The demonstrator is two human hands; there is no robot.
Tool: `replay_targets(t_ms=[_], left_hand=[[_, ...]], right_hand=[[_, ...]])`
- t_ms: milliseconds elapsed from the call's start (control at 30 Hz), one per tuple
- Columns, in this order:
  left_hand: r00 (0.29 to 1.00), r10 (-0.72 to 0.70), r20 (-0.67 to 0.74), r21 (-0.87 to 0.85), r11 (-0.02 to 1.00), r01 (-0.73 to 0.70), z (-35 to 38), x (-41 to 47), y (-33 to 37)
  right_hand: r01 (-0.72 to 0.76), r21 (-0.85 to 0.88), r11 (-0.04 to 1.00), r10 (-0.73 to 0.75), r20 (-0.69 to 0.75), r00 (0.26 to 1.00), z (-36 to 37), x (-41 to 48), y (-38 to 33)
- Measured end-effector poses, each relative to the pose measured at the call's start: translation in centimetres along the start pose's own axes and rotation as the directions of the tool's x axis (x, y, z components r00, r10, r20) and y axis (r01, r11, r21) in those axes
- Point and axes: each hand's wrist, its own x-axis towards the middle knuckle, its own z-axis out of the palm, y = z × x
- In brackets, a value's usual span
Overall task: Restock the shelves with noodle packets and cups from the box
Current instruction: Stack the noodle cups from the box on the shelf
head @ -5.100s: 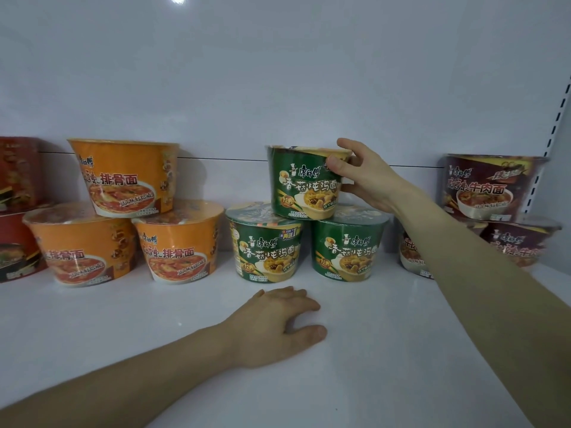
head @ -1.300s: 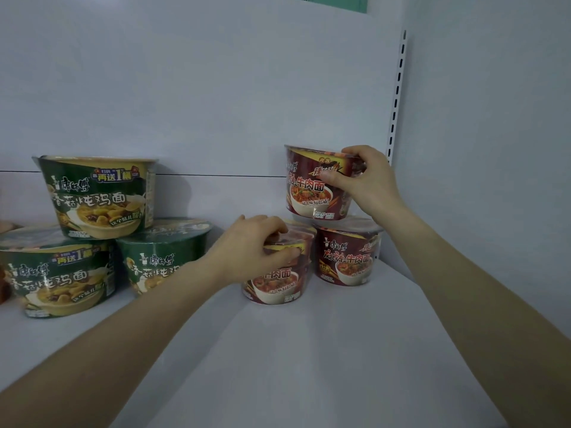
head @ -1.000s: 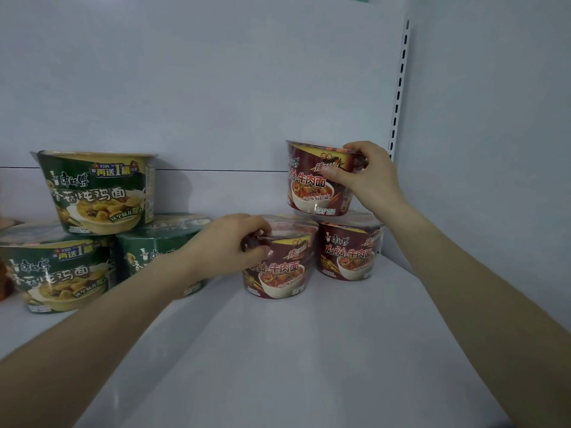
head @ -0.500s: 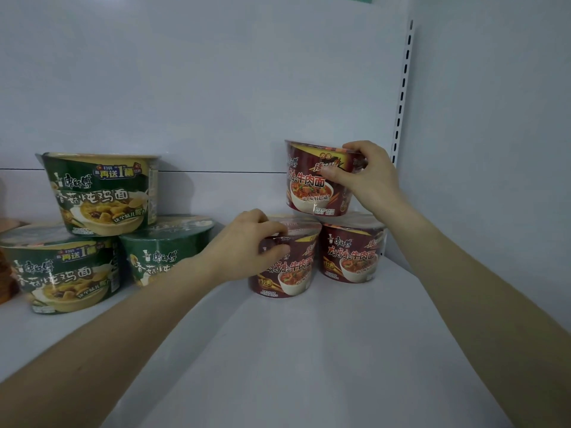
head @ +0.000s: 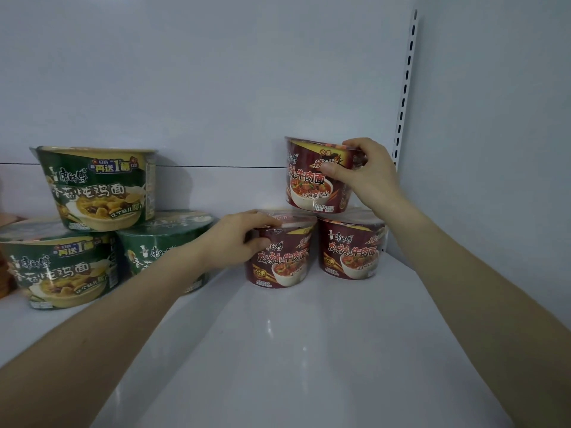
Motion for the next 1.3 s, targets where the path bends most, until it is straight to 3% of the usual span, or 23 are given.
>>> replay_targets(t_ms=[367,467,533,667,767,1000,1167,1300], left_hand=[[0.998,-0.056,0.027,-0.021,0.998,0.057,-0.1,0.2,0.2],[0.991,-0.131,0.032,-0.139,0.981,0.134,-0.3,0.2,0.4],[0.979,-0.202,-0.027,-0.256,0.948,0.188,-0.5,0.3,1.0],[0.893,-0.33,-0.306,-0.425,0.887,0.182,-1.1,1.6,2.6],[0.878,-0.375,-0.296,-0.526,0.832,0.178,-1.6,2.7,3.6],[0.949,-0.293,-0.119,-0.619,0.769,0.16,-2.8,3.1,3.9],[0.953,-0.248,-0.172,-0.643,0.762,0.083,-2.5,3.2,4.2],[0.93,-0.281,-0.239,-0.65,0.757,0.062,-2.2,2.7,4.6]], right_hand=[[-0.008,0.022,1.0,0.008,0.018,1.0,-0.1,0.1,0.0],[-0.009,0.037,0.999,0.009,0.022,1.0,-0.2,0.2,-0.1],[-0.012,0.05,0.999,0.011,0.027,1.0,-0.4,0.1,-0.3],[-0.024,0.142,0.99,0.016,0.058,0.998,-1.2,-0.2,-1.5],[-0.029,0.222,0.975,-0.001,0.137,0.991,-1.7,-0.4,-2.2],[-0.106,0.416,0.903,-0.022,0.292,0.956,-2.7,-0.3,-2.3],[-0.169,0.453,0.875,0.004,0.344,0.939,-2.9,-0.3,-1.9],[-0.245,0.314,0.918,0.109,0.393,0.913,-4.1,-0.6,-0.7]])
